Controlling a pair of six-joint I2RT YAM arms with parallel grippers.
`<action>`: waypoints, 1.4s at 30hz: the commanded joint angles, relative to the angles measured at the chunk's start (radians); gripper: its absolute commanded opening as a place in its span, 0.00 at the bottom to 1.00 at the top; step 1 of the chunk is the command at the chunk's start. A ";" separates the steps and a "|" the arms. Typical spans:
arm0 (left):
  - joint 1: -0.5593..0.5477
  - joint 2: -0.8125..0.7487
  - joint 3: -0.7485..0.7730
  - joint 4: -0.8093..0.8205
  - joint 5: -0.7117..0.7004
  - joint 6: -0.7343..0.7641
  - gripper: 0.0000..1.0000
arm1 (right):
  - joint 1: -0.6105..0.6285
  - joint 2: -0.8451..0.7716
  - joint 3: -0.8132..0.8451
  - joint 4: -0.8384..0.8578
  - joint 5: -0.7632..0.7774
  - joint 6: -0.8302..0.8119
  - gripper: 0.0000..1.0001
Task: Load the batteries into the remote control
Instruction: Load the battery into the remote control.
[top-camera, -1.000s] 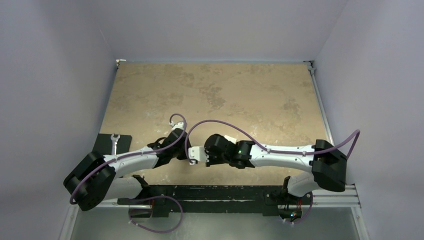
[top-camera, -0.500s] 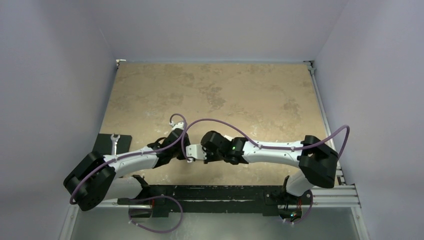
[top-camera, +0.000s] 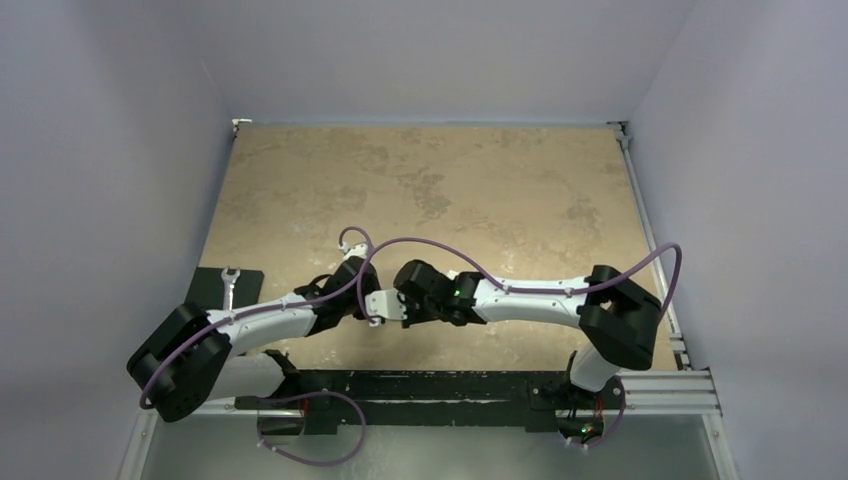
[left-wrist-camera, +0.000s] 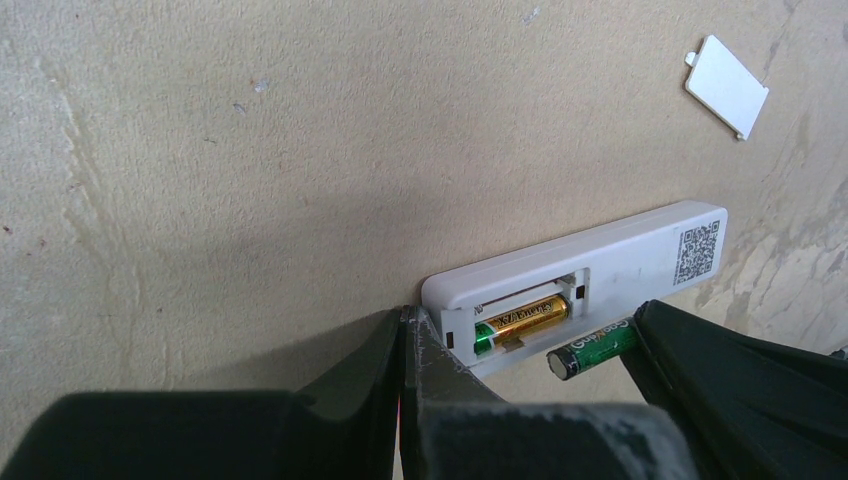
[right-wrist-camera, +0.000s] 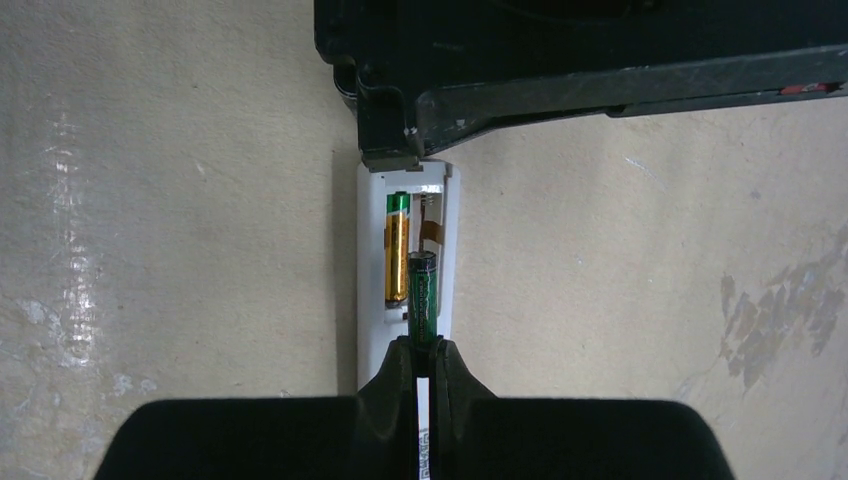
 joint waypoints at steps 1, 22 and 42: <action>-0.002 0.014 -0.016 -0.022 0.002 0.030 0.00 | -0.010 0.012 0.055 0.041 -0.024 -0.005 0.05; -0.002 0.019 -0.018 -0.022 0.011 0.032 0.00 | -0.031 0.056 0.063 0.086 -0.040 0.024 0.17; 0.000 0.036 -0.013 -0.011 0.019 0.027 0.00 | -0.053 0.078 0.046 0.115 -0.018 0.050 0.24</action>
